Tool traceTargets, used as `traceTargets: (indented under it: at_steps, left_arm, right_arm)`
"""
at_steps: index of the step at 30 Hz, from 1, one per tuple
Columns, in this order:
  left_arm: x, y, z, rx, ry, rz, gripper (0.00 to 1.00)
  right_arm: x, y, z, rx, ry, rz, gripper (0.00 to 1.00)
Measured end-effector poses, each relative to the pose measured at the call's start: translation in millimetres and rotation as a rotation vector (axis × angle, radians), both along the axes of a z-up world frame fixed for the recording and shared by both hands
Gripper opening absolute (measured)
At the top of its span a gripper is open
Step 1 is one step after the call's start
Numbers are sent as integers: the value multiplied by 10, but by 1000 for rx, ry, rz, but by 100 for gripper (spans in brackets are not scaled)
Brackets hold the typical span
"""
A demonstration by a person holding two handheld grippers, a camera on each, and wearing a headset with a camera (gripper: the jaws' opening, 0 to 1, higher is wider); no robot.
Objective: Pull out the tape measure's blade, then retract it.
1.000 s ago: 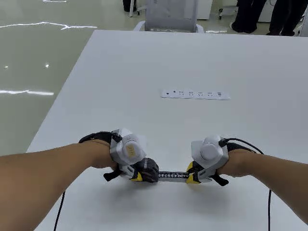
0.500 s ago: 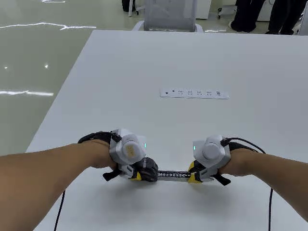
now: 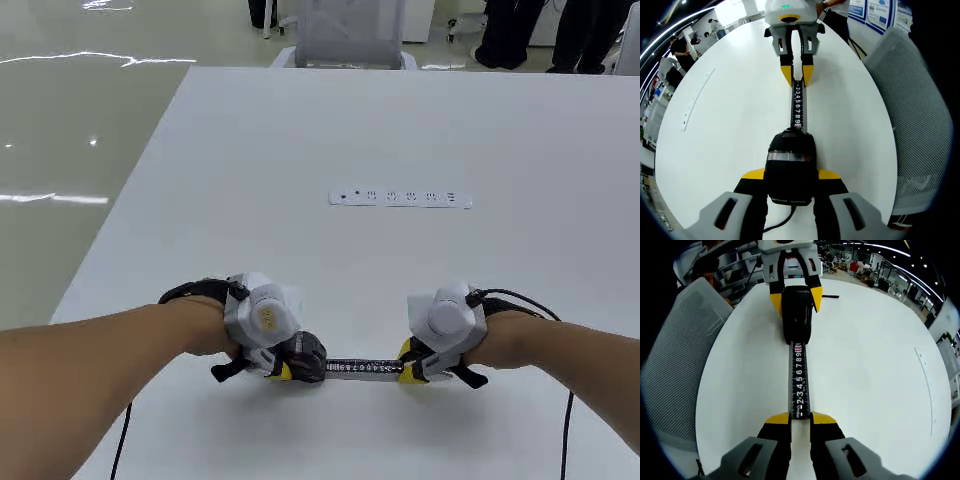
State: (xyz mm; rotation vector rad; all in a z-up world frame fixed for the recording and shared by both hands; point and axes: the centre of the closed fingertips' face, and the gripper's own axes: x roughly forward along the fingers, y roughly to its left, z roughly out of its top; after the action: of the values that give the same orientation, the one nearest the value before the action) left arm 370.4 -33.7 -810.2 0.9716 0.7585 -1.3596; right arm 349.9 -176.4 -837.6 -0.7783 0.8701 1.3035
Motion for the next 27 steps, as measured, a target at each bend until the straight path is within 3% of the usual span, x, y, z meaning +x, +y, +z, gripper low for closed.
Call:
traceTargets:
  at_steps: [27]
  left_arm:
    - [1, 9, -6, 7, 1, 3, 30]
  right_arm:
    - [-28, -221, -6, -24, 13, -20, 12]
